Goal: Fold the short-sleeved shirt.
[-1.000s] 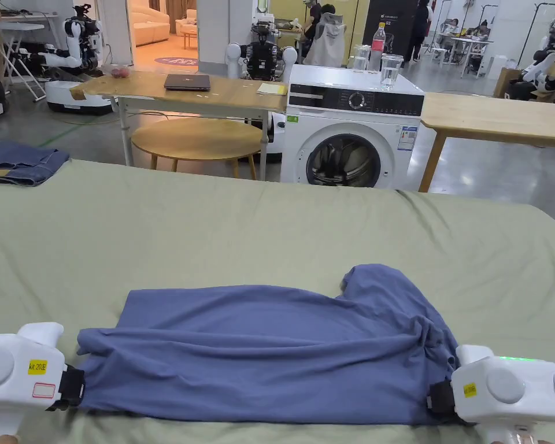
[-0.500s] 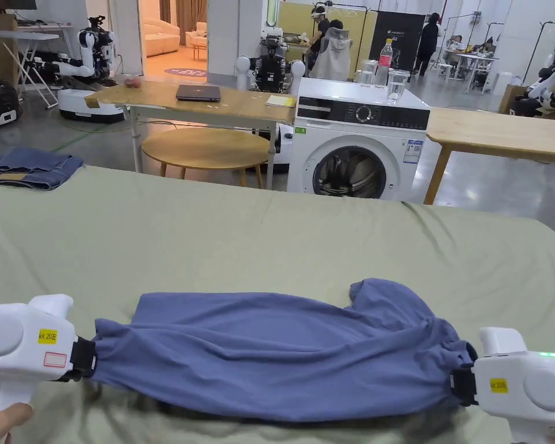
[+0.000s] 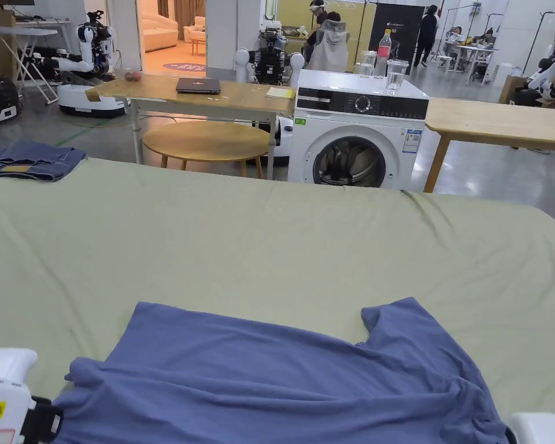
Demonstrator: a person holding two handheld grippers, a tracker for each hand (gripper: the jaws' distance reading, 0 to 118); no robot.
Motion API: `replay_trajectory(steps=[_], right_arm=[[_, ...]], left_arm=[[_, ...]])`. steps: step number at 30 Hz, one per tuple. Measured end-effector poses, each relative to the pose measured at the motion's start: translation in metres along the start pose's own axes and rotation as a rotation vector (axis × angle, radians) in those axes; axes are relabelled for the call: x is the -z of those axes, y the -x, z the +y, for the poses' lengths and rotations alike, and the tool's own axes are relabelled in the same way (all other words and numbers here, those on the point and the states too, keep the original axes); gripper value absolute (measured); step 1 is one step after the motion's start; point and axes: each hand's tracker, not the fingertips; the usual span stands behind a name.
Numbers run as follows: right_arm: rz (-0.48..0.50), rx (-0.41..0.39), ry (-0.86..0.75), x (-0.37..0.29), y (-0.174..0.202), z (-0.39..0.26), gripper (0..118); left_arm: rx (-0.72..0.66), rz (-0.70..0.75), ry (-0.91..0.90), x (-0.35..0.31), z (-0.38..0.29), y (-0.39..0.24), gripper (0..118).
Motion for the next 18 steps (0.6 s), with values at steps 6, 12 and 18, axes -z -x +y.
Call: replay_trajectory(steps=[6, 12, 18], right_arm=[[-0.055, 0.005, 0.010, 0.031, 0.013, -0.016, 9], [-0.072, 0.009, -0.002, 0.024, 0.009, -0.004, 45], [-0.117, 0.064, -0.268, -0.019, 0.014, 0.022, 56]], left_arm=[[-0.052, 0.000, 0.049, 0.046, -0.027, 0.001, 0], [-0.114, -0.030, 0.021, 0.048, -0.026, 0.010, 8], [-0.125, -0.035, -0.165, 0.018, -0.012, -0.001, 39]])
